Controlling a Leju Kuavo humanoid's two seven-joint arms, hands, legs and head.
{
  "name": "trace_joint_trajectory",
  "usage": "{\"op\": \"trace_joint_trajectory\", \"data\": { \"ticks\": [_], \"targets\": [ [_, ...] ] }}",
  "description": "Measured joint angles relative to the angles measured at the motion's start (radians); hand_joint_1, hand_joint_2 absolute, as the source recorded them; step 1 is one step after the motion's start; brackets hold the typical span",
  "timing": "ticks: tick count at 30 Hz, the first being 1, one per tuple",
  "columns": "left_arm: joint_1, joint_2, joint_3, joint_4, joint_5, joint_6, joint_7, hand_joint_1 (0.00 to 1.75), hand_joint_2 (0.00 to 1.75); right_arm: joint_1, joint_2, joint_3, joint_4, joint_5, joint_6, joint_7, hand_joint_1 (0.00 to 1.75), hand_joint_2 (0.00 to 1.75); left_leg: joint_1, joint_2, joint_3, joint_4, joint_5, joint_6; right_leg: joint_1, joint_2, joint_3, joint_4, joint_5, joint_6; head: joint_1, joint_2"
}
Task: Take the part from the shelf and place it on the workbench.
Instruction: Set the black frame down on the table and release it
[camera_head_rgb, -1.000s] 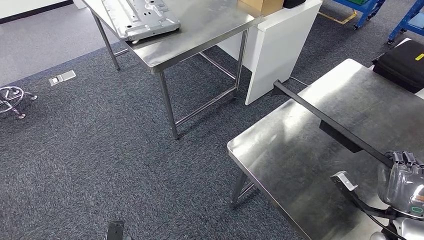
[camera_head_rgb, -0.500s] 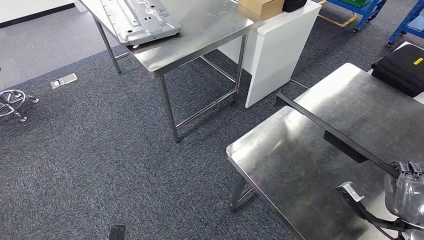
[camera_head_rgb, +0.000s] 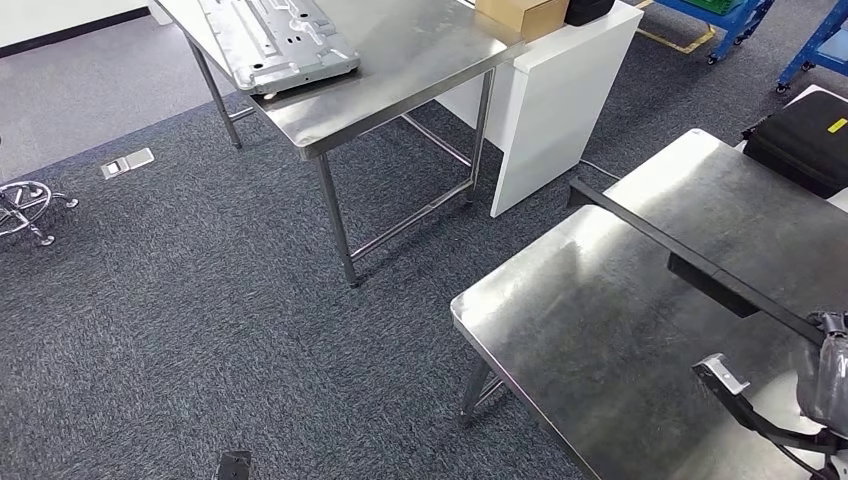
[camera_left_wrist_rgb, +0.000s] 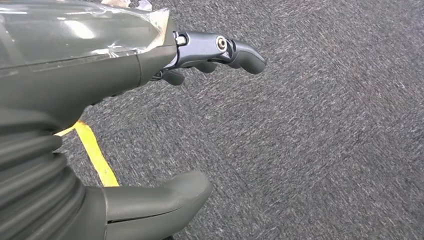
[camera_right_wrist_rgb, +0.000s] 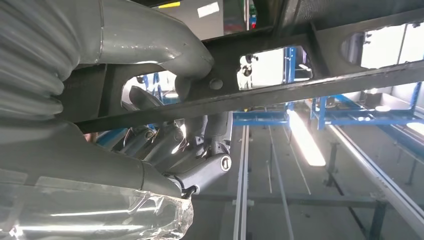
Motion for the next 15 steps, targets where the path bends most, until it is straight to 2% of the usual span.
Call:
{"op": "trace_joint_trajectory", "data": {
  "ticks": [10, 15],
  "targets": [
    [0.000, 0.000, 0.000, 0.000, 0.005, 0.001, -0.001, 0.00, 1.75, -0.005, -0.024, -0.016, 0.001, -0.008, 0.011, 0.002, 1.64, 1.75, 0.000, 0.000, 0.004, -0.005, 0.000, 0.000, 0.000, 0.000, 0.003, -0.004, 0.000, 0.000, 0.000, 0.000],
    [0.003, 0.001, 0.000, 0.000, 0.013, 0.002, -0.008, 0.00, 1.75, 0.040, -0.056, -0.090, 0.003, -0.083, 0.021, -0.032, 1.64, 1.75, 0.000, -0.002, 0.005, -0.006, 0.000, 0.000, 0.000, -0.002, 0.004, -0.007, 0.000, 0.000, 0.000, 0.000]
  ]
}}
